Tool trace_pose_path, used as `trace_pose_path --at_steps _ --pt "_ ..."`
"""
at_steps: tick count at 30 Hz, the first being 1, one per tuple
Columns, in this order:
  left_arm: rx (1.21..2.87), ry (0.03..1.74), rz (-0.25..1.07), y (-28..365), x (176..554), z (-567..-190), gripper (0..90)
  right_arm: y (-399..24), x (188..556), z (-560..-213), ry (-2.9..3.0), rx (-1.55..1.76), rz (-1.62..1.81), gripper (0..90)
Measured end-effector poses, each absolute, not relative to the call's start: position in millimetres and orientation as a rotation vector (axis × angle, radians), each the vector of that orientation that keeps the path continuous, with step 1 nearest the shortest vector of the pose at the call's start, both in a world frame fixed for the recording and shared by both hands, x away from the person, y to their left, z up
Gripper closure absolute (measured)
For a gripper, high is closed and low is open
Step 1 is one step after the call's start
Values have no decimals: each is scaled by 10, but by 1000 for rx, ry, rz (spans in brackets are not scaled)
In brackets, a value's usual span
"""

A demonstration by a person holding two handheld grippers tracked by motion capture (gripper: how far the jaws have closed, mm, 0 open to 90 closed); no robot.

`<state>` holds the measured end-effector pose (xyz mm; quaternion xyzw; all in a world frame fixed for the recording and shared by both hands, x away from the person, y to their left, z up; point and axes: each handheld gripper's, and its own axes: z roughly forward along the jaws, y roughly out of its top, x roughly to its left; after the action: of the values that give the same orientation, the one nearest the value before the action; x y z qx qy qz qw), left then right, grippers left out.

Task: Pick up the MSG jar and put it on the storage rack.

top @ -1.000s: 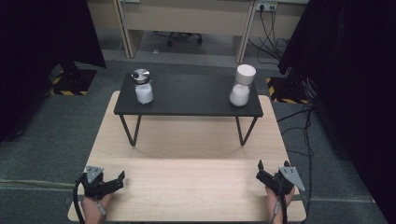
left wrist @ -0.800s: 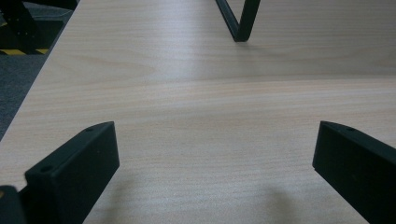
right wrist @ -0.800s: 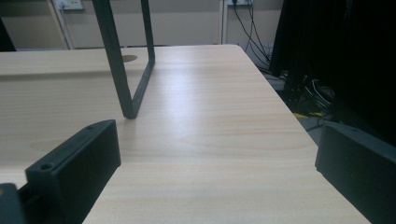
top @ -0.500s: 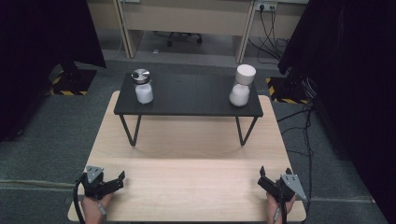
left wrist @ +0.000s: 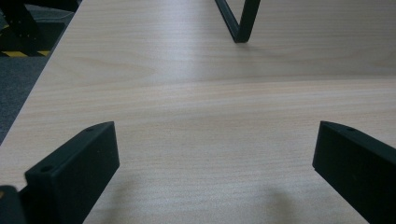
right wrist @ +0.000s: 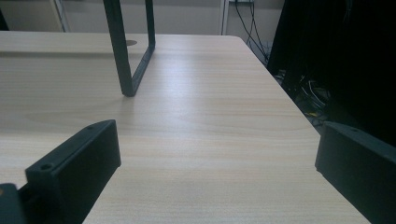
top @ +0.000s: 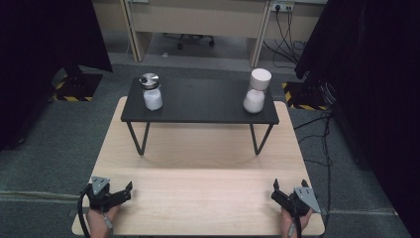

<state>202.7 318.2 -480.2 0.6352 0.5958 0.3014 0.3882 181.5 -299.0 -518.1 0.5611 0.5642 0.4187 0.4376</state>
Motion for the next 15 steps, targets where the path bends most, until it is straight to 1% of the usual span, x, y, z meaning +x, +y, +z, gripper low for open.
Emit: trace_pose_path --at_steps 15 --pt "1600 1493 784 3186 1975 -4834 0 -2993 1780 -5196 1398 1389 1047 2"
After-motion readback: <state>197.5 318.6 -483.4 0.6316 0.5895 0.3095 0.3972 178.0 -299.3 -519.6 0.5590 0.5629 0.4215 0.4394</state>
